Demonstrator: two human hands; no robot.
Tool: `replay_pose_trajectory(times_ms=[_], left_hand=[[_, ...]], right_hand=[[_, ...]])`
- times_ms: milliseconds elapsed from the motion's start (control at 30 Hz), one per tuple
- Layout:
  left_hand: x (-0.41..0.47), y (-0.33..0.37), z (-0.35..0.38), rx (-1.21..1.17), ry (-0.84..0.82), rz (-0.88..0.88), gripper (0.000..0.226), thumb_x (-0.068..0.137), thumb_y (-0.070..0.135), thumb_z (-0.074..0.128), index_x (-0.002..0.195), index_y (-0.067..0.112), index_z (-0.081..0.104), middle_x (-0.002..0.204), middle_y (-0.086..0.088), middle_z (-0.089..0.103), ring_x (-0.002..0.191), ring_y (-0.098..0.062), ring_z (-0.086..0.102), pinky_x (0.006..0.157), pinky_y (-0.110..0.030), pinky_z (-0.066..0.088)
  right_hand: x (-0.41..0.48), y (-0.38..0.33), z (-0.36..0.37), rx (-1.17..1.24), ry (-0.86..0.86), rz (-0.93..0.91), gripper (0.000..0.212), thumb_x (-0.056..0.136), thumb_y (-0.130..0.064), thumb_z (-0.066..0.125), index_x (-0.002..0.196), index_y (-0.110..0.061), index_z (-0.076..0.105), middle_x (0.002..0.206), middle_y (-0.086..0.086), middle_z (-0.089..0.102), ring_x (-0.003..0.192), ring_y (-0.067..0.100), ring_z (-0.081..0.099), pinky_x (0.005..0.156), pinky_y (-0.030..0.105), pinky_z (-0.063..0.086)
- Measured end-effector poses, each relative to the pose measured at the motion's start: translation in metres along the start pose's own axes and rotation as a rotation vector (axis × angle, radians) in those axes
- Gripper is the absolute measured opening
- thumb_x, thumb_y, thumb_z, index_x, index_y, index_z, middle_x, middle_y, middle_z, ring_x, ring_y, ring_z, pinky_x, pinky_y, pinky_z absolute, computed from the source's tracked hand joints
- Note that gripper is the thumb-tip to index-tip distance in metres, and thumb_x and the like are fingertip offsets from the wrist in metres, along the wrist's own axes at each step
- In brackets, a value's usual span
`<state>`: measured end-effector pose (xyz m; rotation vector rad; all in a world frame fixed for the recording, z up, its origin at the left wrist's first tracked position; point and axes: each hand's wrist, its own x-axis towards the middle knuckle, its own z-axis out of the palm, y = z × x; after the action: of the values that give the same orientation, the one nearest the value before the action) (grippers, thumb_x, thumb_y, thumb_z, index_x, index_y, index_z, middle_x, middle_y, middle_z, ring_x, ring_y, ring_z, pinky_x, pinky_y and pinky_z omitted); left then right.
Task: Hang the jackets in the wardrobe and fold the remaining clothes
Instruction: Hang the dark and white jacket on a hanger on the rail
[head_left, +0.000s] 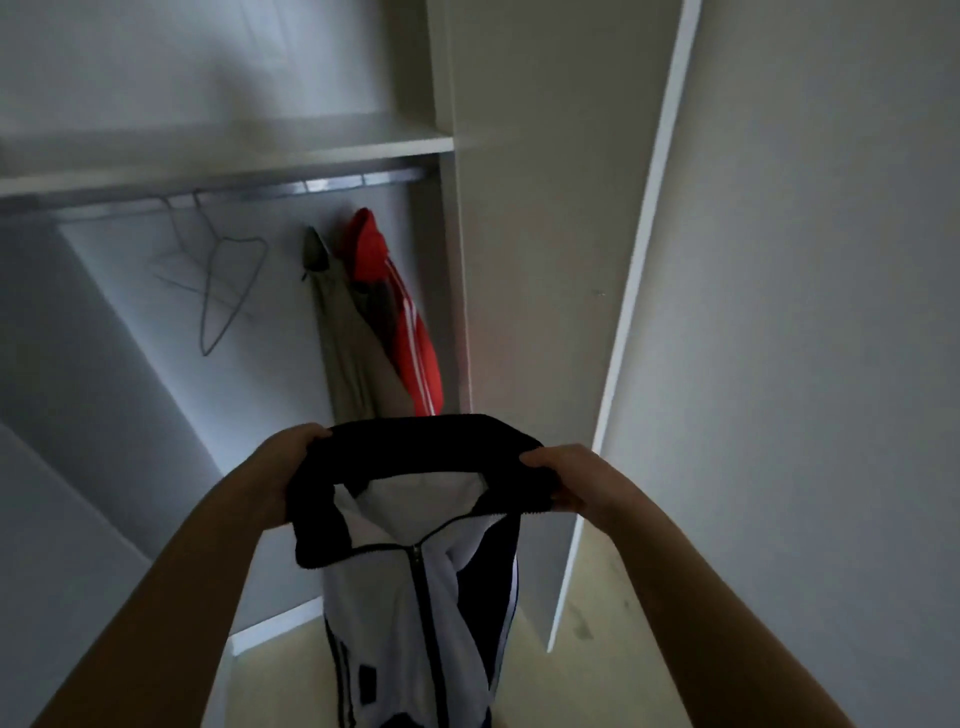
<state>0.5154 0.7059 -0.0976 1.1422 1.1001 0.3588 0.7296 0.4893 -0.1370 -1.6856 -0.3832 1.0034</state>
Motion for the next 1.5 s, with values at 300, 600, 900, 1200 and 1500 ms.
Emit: replay_pose_trajectory(times_ms=[300,600,900,1200,1500], left_hand=[[0.064,0.047,-0.096,-0.283,0.087,0.125,0.028,0.092,0.031,0.056,0.09,0.005,0.067,0.063,-0.007,0.067,0.049,-0.017,0.063,0.043,-0.023,0.05],[0.173,0.111,-0.206,-0.275,0.025,0.05,0.035,0.094,0.033,0.053,0.07,0.008,0.057,0.059,-0.007,0.055,0.043,-0.018,0.054,0.042,-0.02,0.045],[0.249,0.143,-0.275,-0.247,-0.02,0.022,0.033,0.094,0.033,0.054,0.084,0.004,0.066,0.067,-0.009,0.068,0.053,-0.019,0.064,0.046,-0.022,0.049],[0.278,0.122,-0.304,-0.287,0.082,0.03,0.029,0.095,0.03,0.053,0.091,0.005,0.067,0.068,-0.008,0.071,0.06,-0.021,0.066,0.055,-0.028,0.048],[0.279,0.114,-0.32,-0.321,0.086,0.002,0.03,0.094,0.028,0.054,0.085,0.003,0.068,0.069,-0.011,0.07,0.055,-0.021,0.066,0.05,-0.025,0.048]], right_hand=[[0.144,-0.074,0.127,-0.515,-0.197,0.057,0.013,0.089,-0.02,0.059,0.084,-0.008,0.06,0.069,0.003,0.063,0.052,0.01,0.059,0.047,0.016,0.046],[0.281,-0.166,0.304,-0.62,-0.141,-0.259,0.014,0.088,-0.01,0.053,0.074,-0.011,0.056,0.067,0.009,0.05,0.057,0.017,0.047,0.051,0.023,0.035],[0.355,-0.221,0.415,-0.27,-0.185,-0.176,0.026,0.096,-0.008,0.054,0.115,0.009,0.059,0.097,0.017,0.061,0.062,0.013,0.059,0.055,0.02,0.046],[0.375,-0.217,0.482,-0.113,-0.279,0.003,0.057,0.098,-0.014,0.049,0.149,-0.011,0.025,0.148,0.013,0.041,0.135,0.025,0.04,0.093,0.036,0.034],[0.395,-0.219,0.521,0.034,-0.291,0.04,0.071,0.095,-0.012,0.056,0.153,-0.013,0.015,0.151,0.015,0.034,0.137,0.025,0.035,0.109,0.042,0.027]])
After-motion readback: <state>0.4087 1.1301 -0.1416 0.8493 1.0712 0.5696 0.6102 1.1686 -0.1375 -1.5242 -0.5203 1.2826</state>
